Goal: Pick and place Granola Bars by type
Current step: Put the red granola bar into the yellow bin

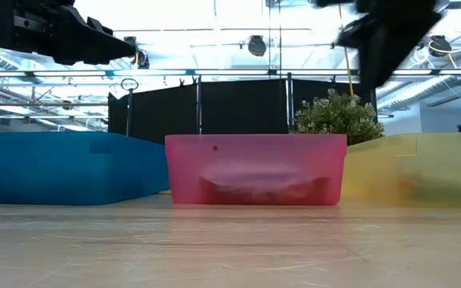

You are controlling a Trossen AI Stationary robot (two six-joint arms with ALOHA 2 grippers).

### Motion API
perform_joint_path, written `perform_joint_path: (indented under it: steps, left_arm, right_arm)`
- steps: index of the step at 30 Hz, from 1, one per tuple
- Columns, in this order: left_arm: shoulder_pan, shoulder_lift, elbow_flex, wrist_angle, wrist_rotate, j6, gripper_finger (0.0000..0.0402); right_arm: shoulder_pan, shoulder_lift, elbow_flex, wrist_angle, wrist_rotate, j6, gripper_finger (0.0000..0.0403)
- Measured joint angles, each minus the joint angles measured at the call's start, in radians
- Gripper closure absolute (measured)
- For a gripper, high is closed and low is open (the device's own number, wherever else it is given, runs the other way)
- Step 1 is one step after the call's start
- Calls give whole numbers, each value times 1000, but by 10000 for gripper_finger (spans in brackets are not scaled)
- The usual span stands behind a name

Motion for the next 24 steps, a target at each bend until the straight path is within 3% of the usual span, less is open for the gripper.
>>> perform_joint_path:
  steps: [9,16,24]
  left_arm:
    - [0,0,0,-5,0,-51,355]
    - [0,0,0,-6,0,-49,355]
    - [0,0,0,-59,0,-47,355]
  right_arm:
    - [293,12,1,48,0,339,271]
    - [411,66,-12,76,56,456,205]
    - [429,109,-107,116,51,448,150]
